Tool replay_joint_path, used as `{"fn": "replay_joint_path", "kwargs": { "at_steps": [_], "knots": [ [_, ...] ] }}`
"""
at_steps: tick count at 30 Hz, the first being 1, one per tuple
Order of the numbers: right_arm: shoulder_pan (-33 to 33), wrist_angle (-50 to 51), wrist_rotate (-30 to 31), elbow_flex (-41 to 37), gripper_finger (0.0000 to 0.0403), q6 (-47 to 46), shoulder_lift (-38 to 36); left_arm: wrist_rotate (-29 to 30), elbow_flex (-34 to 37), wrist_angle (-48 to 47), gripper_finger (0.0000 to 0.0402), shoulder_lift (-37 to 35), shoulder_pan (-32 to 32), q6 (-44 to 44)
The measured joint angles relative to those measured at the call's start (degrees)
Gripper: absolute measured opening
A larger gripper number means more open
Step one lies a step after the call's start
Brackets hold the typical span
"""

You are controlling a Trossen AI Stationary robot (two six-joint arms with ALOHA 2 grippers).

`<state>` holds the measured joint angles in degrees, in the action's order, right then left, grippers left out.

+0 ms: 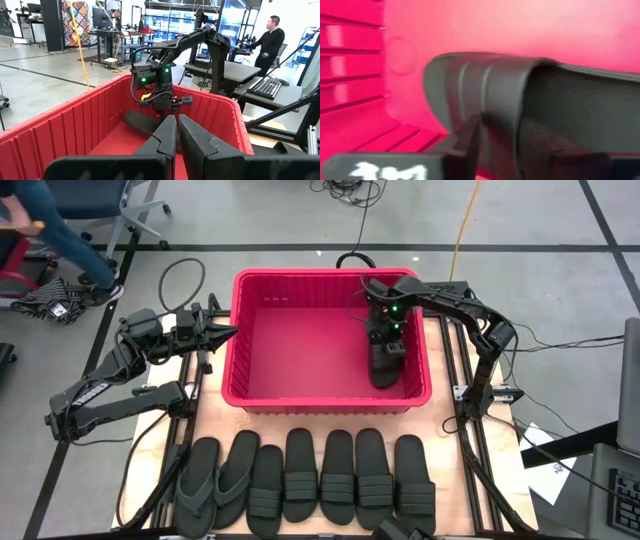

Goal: Pick and place slides into bin
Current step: Put the black slide into the red bin

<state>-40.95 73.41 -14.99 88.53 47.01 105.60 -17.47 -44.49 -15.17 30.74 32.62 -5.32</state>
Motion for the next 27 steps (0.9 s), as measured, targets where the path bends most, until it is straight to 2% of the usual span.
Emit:
{"fn": "replay_joint_path", "kwargs": {
  "at_steps": [3,8,13,15,19,24,27],
  "knots": [
    [-0.04,0.07,0.50,0.00,0.0144,-1.04,0.00,0.00,0.00,0.00,0.0024,0.00,-0.02,-0.06],
    [0.07,0.30,4.65,0.00,0.0168,-3.16,-0.27,0.00,0.00,0.00,0.0024,0.00,-0.02,-0.63],
    [0.37,-0.66,8.99,0.00,0.0171,-6.20,-2.88,0.00,0.00,0.00,0.0024,0.00,-0.02,-0.79],
    [0.90,-2.43,8.72,0.14,0.0164,-7.80,-4.63,0.00,0.00,0.00,0.0024,0.00,0.00,-0.79],
    [3.70,-9.60,0.66,0.58,0.0127,-10.77,-7.82,0.02,0.00,0.00,0.0024,0.00,-0.01,0.00],
    [8.94,-14.89,4.55,0.50,0.0025,-15.48,-6.30,1.22,0.00,-0.03,0.0024,0.00,0.00,1.92],
    [10.22,-18.37,5.10,0.50,0.0010,-18.21,-4.22,2.59,0.00,-0.01,0.0024,0.00,0.00,1.73]
  ]
}}
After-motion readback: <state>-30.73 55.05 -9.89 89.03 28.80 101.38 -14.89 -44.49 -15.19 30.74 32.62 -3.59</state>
